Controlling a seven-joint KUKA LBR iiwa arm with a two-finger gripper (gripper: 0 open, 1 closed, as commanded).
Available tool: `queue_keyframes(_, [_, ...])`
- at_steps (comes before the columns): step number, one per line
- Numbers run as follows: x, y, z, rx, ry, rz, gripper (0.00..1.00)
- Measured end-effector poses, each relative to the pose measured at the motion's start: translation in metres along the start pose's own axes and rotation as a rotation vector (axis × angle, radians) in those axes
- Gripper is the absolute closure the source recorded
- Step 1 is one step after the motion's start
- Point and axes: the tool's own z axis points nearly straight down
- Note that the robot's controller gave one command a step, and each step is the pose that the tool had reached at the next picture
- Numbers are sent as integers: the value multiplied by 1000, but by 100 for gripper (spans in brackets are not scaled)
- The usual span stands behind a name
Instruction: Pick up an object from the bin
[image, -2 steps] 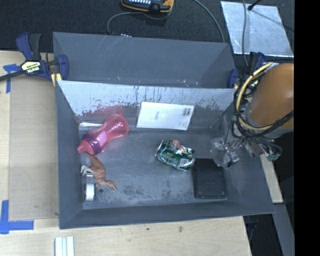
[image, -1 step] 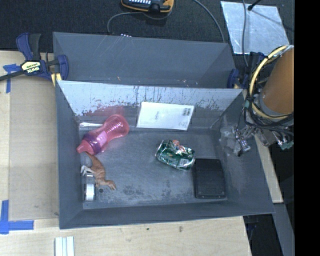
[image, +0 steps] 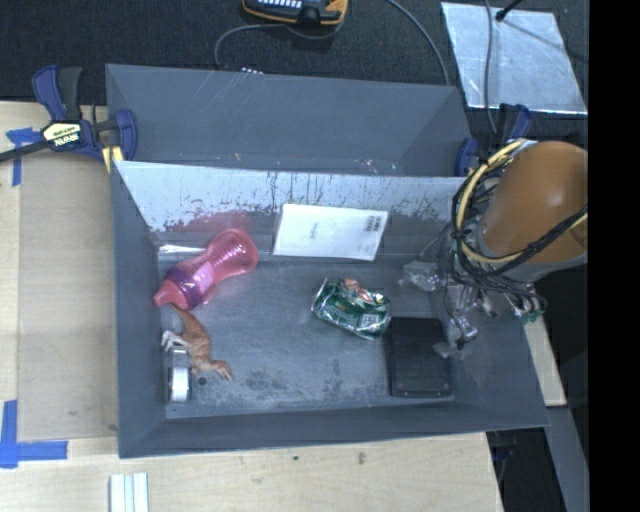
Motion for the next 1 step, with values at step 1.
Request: queue_keyframes(1, [-1, -1, -3, 4, -5, 0, 0])
